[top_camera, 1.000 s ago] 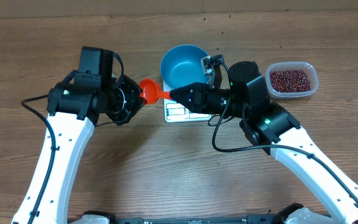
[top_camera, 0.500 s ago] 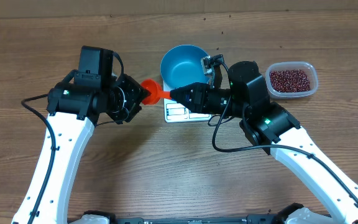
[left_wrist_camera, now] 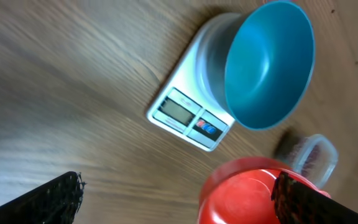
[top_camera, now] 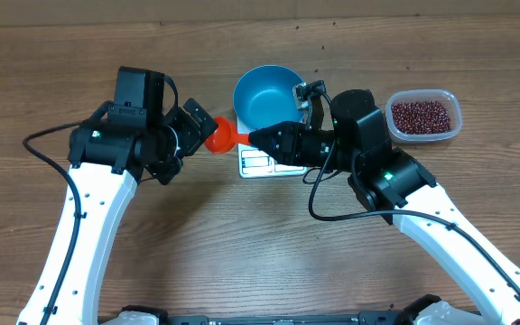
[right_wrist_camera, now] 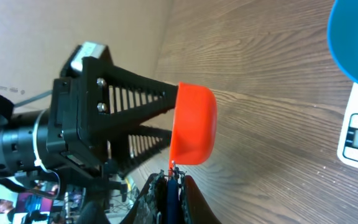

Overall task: Scoop item into bowl and weigh 150g on scale
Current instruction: 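Open the left gripper and release the scoop to the right gripper, then carry the scoop with the right gripper to the bean tub, then move the left gripper to the teal bowl on the scale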

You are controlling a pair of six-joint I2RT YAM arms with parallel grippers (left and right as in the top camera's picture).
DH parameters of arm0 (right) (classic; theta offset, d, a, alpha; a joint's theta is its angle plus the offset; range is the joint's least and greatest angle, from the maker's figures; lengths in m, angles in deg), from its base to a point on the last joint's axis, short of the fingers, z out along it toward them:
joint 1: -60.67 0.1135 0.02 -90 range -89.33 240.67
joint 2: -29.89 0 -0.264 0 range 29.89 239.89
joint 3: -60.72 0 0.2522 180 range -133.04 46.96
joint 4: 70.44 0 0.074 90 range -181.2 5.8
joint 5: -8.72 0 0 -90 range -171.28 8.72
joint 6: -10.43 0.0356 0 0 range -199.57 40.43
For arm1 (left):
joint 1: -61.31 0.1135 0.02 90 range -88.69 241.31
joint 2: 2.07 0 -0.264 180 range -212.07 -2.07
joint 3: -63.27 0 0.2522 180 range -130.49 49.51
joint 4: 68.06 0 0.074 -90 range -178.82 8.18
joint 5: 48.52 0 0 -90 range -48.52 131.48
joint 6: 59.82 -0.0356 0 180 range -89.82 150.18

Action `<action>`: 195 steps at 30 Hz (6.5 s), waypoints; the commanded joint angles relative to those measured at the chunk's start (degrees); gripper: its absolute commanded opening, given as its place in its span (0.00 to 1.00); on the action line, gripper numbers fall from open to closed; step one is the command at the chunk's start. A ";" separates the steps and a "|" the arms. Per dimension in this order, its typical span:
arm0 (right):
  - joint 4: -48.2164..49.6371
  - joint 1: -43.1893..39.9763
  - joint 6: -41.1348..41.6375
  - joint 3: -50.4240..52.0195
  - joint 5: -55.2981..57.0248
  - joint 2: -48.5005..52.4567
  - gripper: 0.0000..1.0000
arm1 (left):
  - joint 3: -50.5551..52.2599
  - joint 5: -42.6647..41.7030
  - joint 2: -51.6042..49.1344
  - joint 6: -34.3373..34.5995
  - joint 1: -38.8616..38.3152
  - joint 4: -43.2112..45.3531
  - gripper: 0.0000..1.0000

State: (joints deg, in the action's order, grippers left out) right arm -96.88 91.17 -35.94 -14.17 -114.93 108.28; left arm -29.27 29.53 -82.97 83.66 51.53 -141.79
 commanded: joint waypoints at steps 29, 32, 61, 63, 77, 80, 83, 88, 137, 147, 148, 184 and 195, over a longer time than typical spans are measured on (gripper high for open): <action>-14.78 -1.46 -3.63 -1.46 3.61 0.50 0.04 | 0.31 4.39 -0.37 -16.15 -0.44 4.31 1.00; -15.34 -2.01 -3.63 -1.46 3.58 0.50 0.04 | 0.31 4.17 -0.74 -15.76 -0.44 4.31 0.99; -18.16 -5.11 -9.22 -1.49 -5.35 0.20 0.04 | 0.31 3.32 -1.49 -15.80 -0.42 5.01 1.00; -18.78 -6.54 -9.94 -1.49 -6.64 0.11 0.04 | 0.31 3.32 -1.49 -15.80 -0.42 5.42 0.99; -19.37 -18.88 -15.76 -1.49 -19.43 0.11 0.04 | 0.31 2.23 -1.49 -16.24 -0.44 4.50 0.99; -19.78 -19.39 -16.72 -1.49 -19.65 -0.02 0.04 | 0.31 2.14 -1.49 -16.24 -0.44 4.20 1.00; -20.63 -19.39 -17.42 -1.49 -19.61 -0.35 0.04 | 0.31 1.77 -1.49 -16.24 -0.44 4.04 0.99; -20.87 -19.37 -18.45 -1.49 -19.12 -1.14 0.04 | 0.31 1.66 -1.49 -16.26 -0.44 3.89 1.00; -56.72 -48.68 -39.87 -30.77 8.17 -0.48 0.04 | -1.95 13.18 -17.59 -22.97 -28.76 15.10 0.04; -56.94 -48.68 -39.87 -30.75 8.20 -0.46 0.04 | -1.95 16.11 -26.43 -20.31 -29.29 18.78 0.04; -56.94 -48.68 -39.87 -30.77 8.20 -0.46 0.04 | -1.95 17.03 -26.88 -19.78 -29.29 18.91 0.04; -57.51 -48.68 -39.85 -30.75 8.17 -0.46 0.04 | -1.81 27.50 -33.29 -19.61 -31.65 23.93 0.04; -57.77 -48.68 -39.85 -30.75 8.17 -0.46 0.04 | -1.64 29.07 -34.14 -19.56 -31.61 24.70 0.04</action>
State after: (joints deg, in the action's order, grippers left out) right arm -154.78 42.71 -75.32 -43.78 -106.76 107.84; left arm -30.04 56.75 -116.00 63.13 20.03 -117.51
